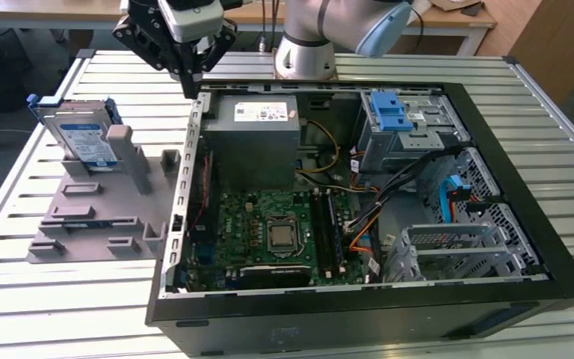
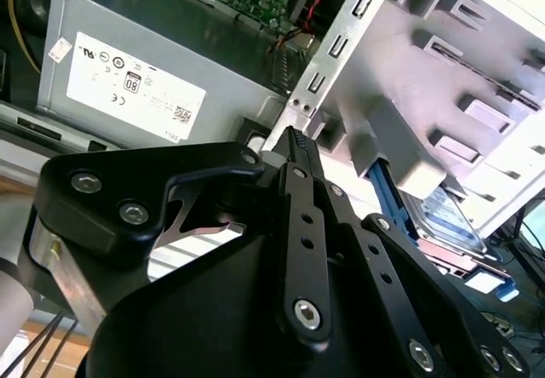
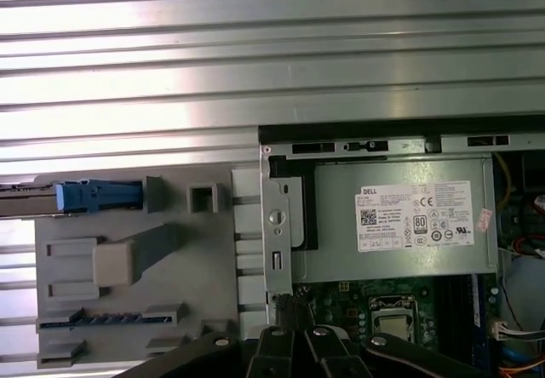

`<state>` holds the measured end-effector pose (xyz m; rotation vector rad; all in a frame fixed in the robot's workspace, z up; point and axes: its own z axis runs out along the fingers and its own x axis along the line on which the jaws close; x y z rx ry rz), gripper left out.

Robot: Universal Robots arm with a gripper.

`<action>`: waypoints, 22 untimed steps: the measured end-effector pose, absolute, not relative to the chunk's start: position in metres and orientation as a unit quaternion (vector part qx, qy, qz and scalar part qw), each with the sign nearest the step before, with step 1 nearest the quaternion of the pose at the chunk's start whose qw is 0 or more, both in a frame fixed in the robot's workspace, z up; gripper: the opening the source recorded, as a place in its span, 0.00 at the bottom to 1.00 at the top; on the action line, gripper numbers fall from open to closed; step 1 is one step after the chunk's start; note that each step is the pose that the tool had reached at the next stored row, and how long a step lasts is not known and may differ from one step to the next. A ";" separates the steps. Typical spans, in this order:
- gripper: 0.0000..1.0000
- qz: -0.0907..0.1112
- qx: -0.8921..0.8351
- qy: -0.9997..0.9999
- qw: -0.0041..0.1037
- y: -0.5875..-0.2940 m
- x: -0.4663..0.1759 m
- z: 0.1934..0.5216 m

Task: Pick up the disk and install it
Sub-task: 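Reach for the disk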

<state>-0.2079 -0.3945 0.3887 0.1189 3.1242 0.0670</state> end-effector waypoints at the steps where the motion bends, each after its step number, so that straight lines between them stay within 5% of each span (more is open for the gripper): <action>1: 0.11 0.021 0.038 0.999 0.006 -0.394 -0.209 0.389; 22: 0.11 0.021 0.038 0.999 0.002 -0.388 -0.226 0.387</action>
